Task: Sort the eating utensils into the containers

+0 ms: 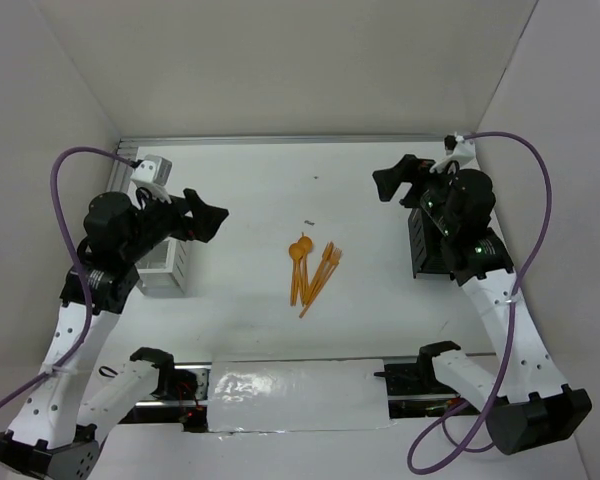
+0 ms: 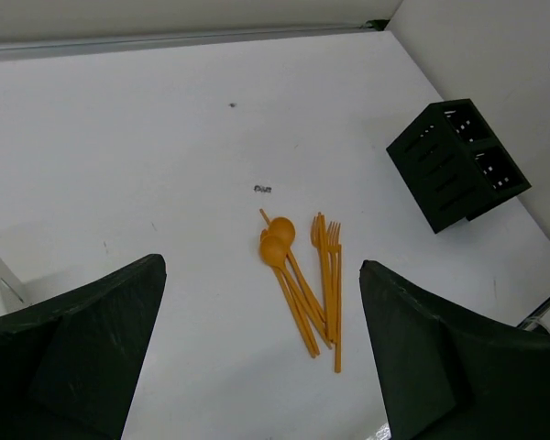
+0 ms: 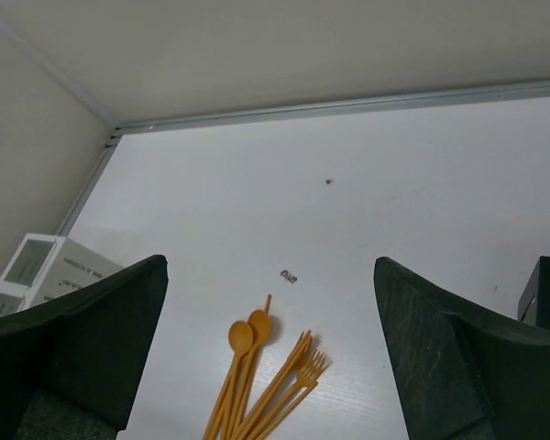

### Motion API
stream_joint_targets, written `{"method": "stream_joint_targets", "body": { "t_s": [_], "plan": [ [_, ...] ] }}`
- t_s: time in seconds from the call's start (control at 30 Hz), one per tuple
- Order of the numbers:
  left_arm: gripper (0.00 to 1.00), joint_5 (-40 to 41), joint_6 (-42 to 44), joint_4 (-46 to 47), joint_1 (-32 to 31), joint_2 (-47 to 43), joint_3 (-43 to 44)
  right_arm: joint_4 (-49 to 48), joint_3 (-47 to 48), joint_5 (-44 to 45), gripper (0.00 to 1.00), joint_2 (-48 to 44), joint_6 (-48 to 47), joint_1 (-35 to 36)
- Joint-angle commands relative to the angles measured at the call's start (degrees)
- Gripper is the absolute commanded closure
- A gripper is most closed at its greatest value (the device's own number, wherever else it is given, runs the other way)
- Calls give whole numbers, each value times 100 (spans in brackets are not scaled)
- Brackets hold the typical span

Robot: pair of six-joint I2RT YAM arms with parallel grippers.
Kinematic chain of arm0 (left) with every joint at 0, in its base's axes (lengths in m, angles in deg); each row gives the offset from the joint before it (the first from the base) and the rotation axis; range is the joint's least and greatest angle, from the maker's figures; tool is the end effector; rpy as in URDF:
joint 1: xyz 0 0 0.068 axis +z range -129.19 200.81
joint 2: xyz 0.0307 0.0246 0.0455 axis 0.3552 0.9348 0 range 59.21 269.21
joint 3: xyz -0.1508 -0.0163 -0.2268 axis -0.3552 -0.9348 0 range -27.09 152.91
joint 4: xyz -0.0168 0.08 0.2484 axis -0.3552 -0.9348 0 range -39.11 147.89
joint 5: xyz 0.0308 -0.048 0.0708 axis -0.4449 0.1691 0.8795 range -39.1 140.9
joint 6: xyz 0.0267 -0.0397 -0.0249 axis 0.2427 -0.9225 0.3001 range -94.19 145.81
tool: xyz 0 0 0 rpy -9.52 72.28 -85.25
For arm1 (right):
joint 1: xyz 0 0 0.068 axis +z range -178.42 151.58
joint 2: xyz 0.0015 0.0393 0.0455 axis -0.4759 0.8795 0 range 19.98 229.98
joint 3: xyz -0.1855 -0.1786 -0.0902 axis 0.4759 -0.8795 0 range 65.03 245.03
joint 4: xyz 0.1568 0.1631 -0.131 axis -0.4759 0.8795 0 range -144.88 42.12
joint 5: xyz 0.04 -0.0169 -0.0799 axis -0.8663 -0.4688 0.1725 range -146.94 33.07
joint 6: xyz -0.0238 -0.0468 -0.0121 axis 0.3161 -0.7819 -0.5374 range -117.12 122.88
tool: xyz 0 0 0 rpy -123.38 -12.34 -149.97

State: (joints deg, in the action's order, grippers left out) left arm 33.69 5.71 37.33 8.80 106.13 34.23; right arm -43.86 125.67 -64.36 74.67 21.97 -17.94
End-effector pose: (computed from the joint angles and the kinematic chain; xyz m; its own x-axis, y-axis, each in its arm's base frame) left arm 0.1636 -0.0455 0.4139 -0.2656 -0.2792 -0.9228 0.4210 0.8275 -0.3715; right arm 0.2094 0.0433 0.4044 -0.1825 0.2961 -0.9376 -0.2616 0.9046 0.3366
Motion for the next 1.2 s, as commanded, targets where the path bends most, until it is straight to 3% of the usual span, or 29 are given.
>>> {"method": "stream_joint_targets", "body": {
  "t_s": [0.0, 0.07, 0.17, 0.2, 0.3, 0.4, 0.43, 0.53, 0.77, 0.93, 1.17],
  "plan": [
    [0, 321, -222, 87, 41, -130, -146, 259, -227, -119, 0, -4, 164, 182],
    [0, 324, -92, -26, 32, -113, -295, 382, -386, -119, 0, 85, 409, 322],
    [0, -316, 181, 129, 41, 1, -593, 435, -772, 161, 1, 286, 972, 726],
    [0, -909, 16, 61, 15, 271, -490, 549, -947, 588, 2, 392, 1217, 1093],
    [0, -1529, -73, -158, -186, 1061, -183, 550, -1177, 889, 5, 480, 1561, 1402],
    [0, -743, -100, -579, -966, 1626, 308, 340, -1528, 1390, 5, 498, 1861, 1693],
    [0, 69, -117, -694, -1562, 1993, 424, 339, -1599, 1497, 5, 489, 1940, 1807],
    [0, 1172, -248, -1046, -2013, 2768, 758, 347, -1556, 1708, 5, 585, 1844, 1896],
    [7, 1886, -1294, -986, -2710, 4070, 759, 884, -1230, 2534, 6, 885, 1607, 1914],
    [12, 2099, -2189, -985, -2956, 4800, 1004, 884, -1353, 2404, 6, 788, 1457, 1739],
    [18, 2415, -2673, -932, -3237, 5608, 1636, 822, -1468, 1894, 5, 788, 1326, 1448]
  ]
}}
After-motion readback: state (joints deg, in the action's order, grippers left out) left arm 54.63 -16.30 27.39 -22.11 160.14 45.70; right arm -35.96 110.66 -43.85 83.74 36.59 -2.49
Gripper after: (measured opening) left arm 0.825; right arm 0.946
